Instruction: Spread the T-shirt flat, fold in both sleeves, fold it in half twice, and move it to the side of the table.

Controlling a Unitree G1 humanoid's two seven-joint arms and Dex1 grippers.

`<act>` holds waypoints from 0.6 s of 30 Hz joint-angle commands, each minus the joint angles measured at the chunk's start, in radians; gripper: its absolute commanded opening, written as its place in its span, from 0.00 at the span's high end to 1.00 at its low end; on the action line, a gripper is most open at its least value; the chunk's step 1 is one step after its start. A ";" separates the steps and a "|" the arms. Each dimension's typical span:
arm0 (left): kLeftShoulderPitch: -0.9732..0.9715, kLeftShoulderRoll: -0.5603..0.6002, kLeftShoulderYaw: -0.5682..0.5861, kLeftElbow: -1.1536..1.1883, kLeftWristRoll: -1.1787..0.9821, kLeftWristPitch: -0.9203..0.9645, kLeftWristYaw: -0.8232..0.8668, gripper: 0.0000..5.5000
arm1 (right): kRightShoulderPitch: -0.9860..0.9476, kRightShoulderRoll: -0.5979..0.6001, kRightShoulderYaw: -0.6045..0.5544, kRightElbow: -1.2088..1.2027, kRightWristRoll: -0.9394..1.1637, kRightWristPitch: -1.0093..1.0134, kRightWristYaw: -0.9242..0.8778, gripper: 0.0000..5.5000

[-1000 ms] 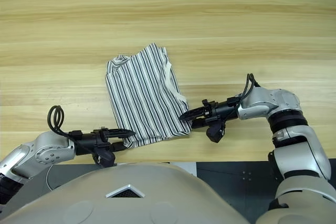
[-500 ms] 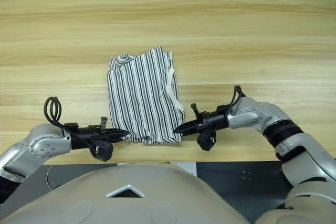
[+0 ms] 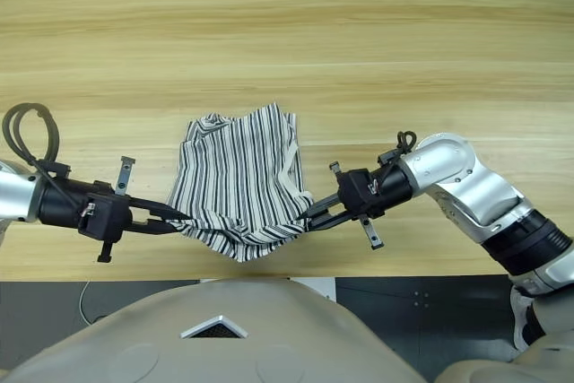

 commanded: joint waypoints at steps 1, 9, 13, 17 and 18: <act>-0.014 -0.007 0.025 0.030 -0.006 0.015 -0.035 0.94 | 0.025 0.060 -0.083 -0.012 -0.026 0.054 0.002 0.98; -0.264 -0.195 -0.047 0.359 0.043 0.035 -0.053 0.94 | -0.158 0.390 -0.205 0.334 -0.211 0.048 -0.104 0.98; -0.406 -0.297 -0.066 0.578 0.084 0.025 -0.061 0.94 | -0.240 0.504 -0.255 0.545 -0.319 -0.003 -0.135 0.98; -0.524 -0.376 -0.086 0.806 0.173 -0.002 -0.043 0.94 | -0.295 0.570 -0.276 0.709 -0.418 -0.060 -0.140 0.98; -0.558 -0.397 -0.096 0.872 0.196 0.012 -0.040 0.94 | -0.305 0.584 -0.274 0.754 -0.450 -0.085 -0.138 0.98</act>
